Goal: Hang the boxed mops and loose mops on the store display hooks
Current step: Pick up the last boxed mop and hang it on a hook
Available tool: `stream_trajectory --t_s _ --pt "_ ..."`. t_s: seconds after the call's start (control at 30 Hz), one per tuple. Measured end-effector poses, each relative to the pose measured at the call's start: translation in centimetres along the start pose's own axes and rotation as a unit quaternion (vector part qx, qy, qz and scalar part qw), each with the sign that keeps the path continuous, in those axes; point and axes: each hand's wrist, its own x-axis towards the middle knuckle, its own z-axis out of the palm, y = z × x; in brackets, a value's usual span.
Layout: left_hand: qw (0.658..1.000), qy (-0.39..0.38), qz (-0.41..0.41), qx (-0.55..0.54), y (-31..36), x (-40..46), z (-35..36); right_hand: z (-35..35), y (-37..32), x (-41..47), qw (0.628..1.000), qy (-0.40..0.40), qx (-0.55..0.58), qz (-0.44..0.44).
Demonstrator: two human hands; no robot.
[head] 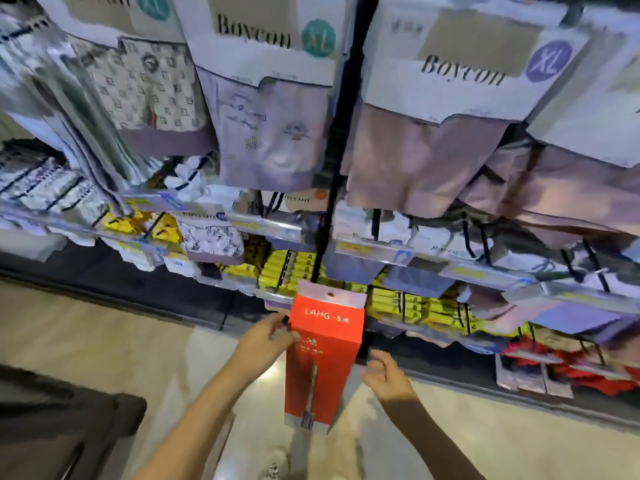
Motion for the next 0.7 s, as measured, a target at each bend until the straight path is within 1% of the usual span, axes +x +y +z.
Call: stream_trajectory --t_s 0.1,0.17,0.23,0.43,0.53,0.6,0.7 --pt "0.999 0.005 0.022 -0.028 -0.2 3.2 0.5 0.3 -0.7 3.3 0.997 0.034 0.064 0.017" --pt "0.998 0.003 0.021 -0.06 -0.4 4.9 0.9 0.5 -1.1 5.1 0.995 0.04 0.087 0.004" --pt "0.996 -0.015 0.023 -0.082 -0.9 6.3 1.2 0.8 -1.4 6.3 0.995 0.037 0.089 -0.015" --pt "0.991 -0.096 0.018 -0.097 -2.7 9.0 1.9 2.1 -1.2 7.9 0.992 0.033 0.088 -0.088" --pt "0.984 -0.139 0.019 -0.112 -3.8 9.6 1.8 2.2 -0.7 8.4 0.989 0.006 0.114 -0.096" --pt "0.979 -0.16 0.023 -0.122 -4.5 9.6 1.6 2.2 -0.4 8.6 0.989 0.002 0.113 -0.098" --pt "0.978 -0.164 0.044 -0.118 -5.9 9.5 1.4 2.0 0.4 8.9 0.991 0.015 0.077 -0.109"
